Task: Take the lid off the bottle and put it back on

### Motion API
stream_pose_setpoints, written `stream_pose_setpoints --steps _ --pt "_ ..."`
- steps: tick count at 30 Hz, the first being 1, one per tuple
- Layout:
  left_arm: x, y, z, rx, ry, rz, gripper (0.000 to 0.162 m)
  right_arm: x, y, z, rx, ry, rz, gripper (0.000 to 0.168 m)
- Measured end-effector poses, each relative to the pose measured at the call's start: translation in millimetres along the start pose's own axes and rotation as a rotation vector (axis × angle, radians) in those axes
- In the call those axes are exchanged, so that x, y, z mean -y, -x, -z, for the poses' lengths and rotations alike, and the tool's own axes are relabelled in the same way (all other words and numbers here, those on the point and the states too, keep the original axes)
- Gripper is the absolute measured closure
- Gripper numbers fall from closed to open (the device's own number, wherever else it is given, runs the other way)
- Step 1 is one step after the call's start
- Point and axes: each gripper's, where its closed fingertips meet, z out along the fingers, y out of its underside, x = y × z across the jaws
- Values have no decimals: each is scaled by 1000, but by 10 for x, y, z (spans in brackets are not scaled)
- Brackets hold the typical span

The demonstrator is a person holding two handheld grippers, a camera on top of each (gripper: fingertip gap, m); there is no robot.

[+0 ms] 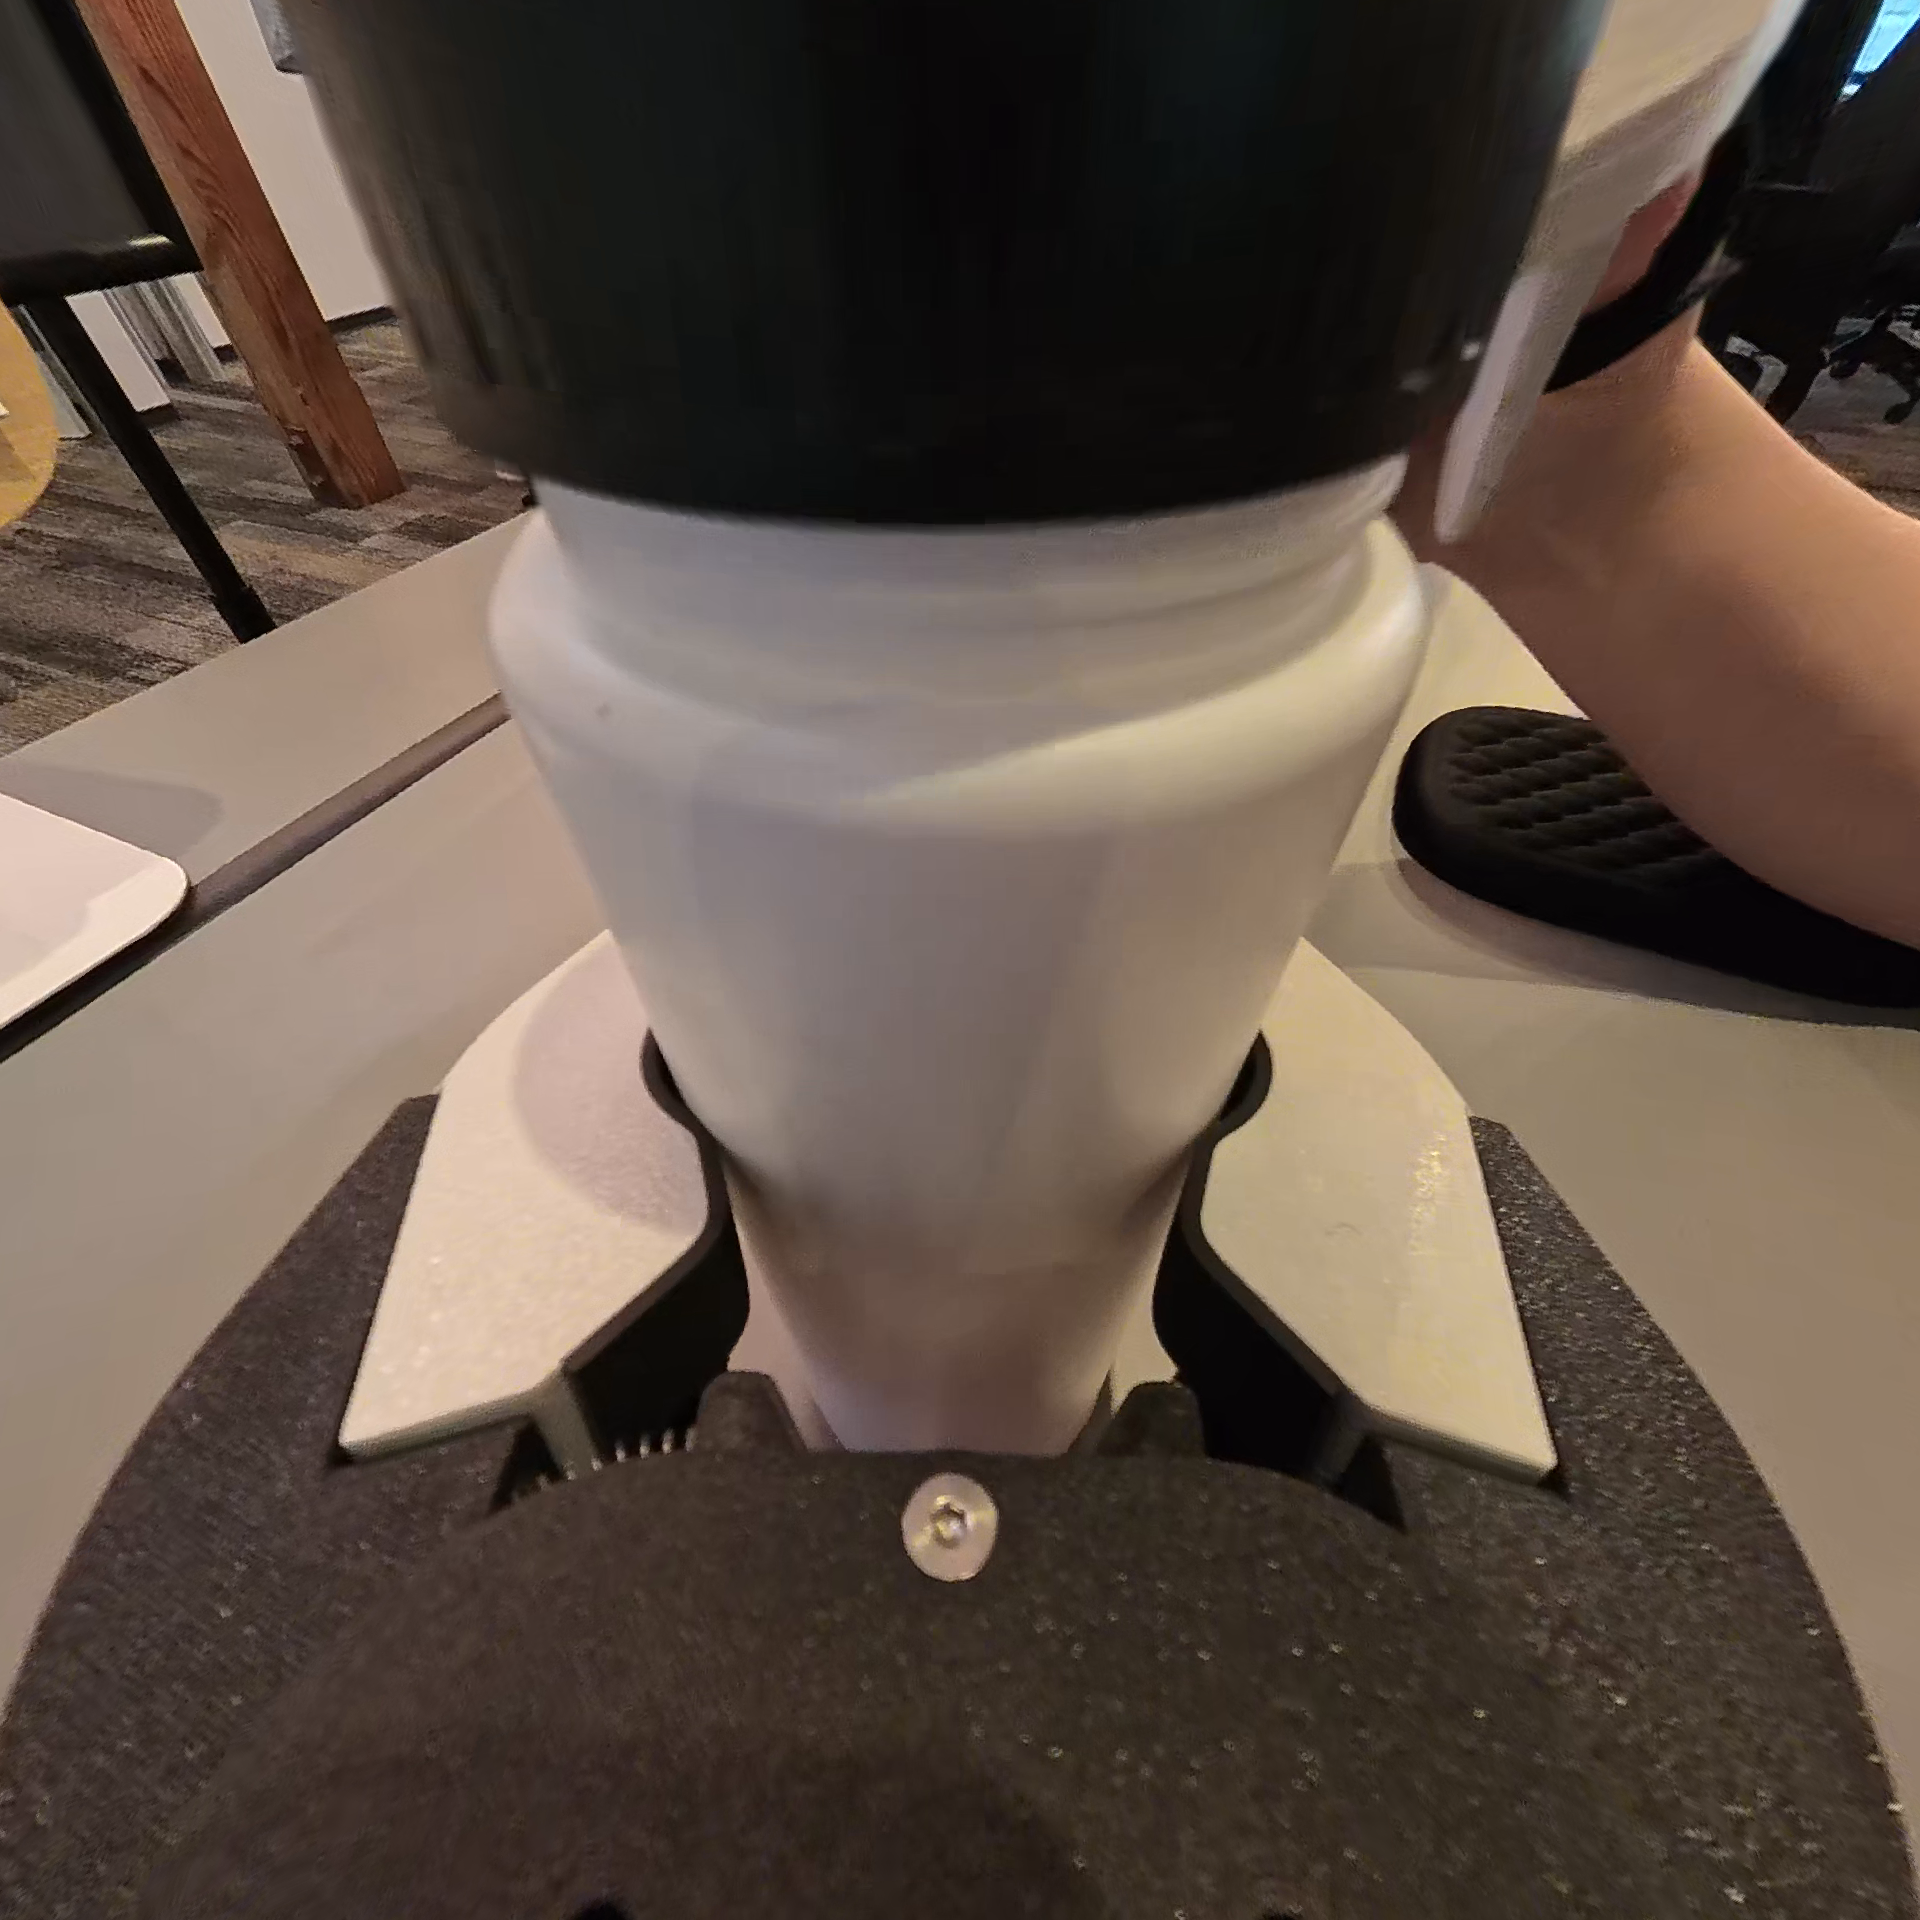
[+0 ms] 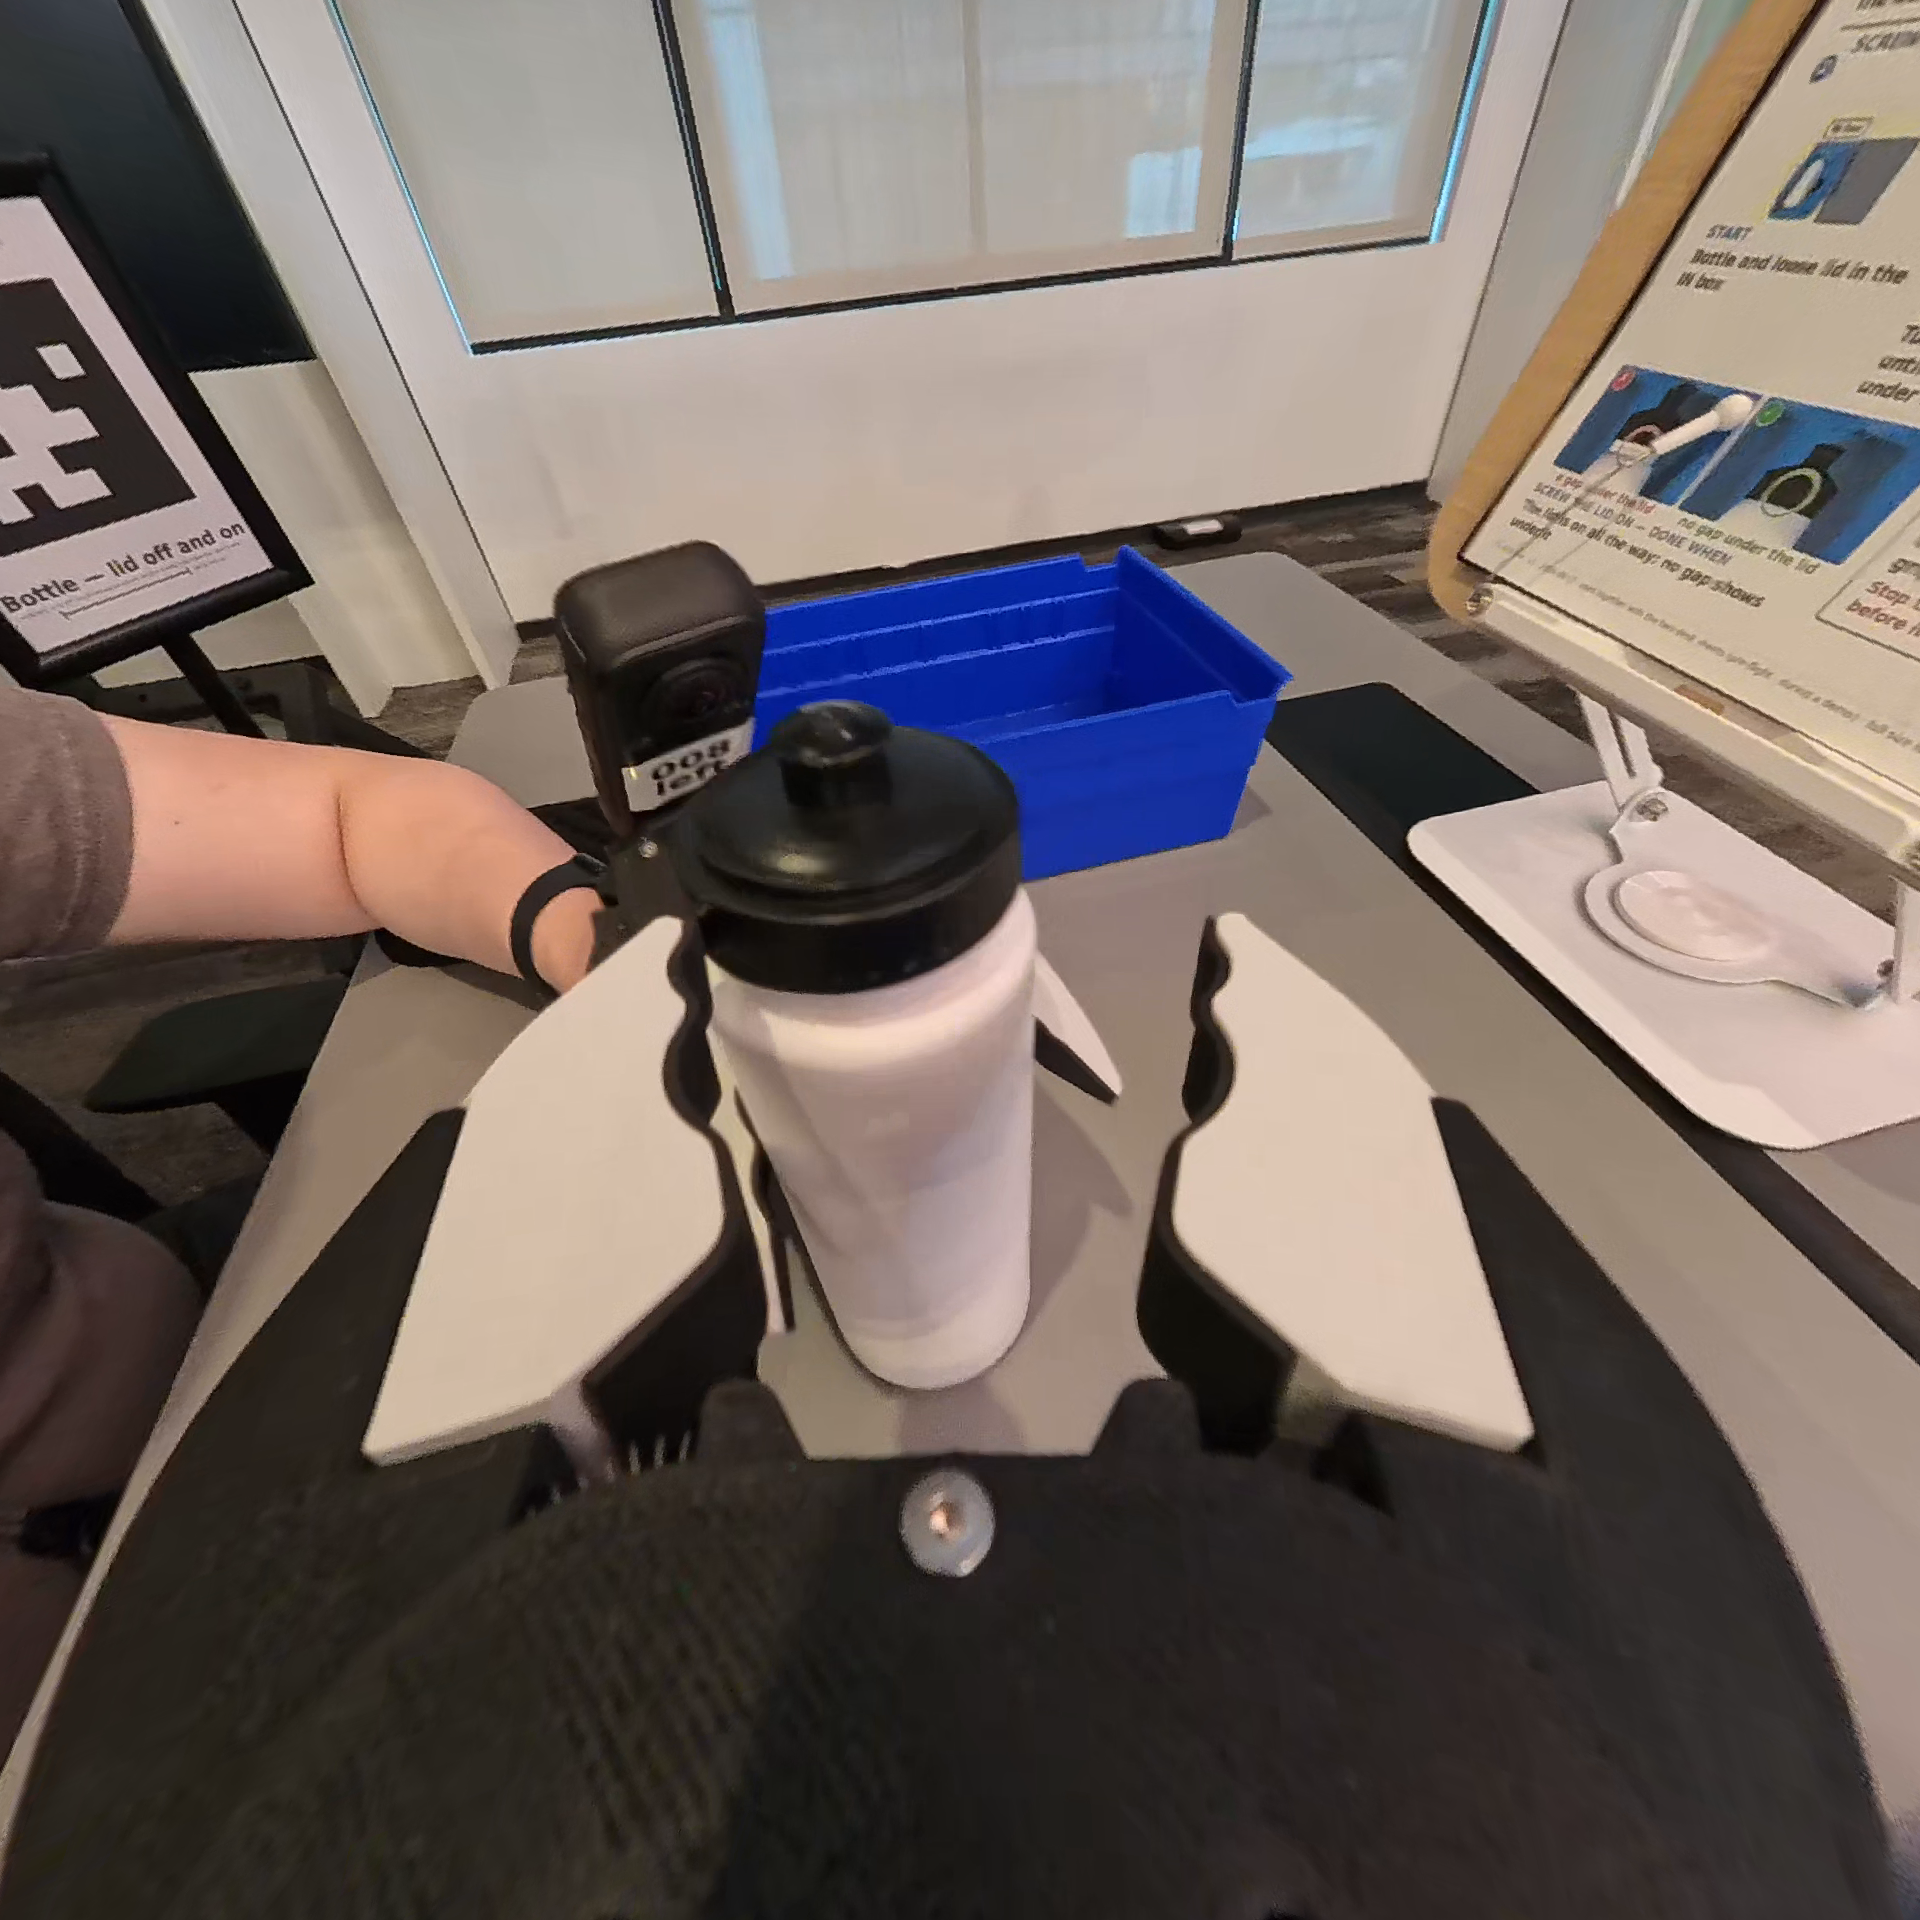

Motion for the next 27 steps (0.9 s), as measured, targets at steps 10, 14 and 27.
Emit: stream_pose_setpoints --steps 10,14,27 --pt "-10 -11 8 -1 3 -17 62 171 102 160 79 -79 -11 86" --pt "-10 -14 7 1 1 -17 62 92 288 -142 80 -34 22 83" --pt "-16 -11 17 2 4 -16 62 60 -17 145 46 -43 -31 93"
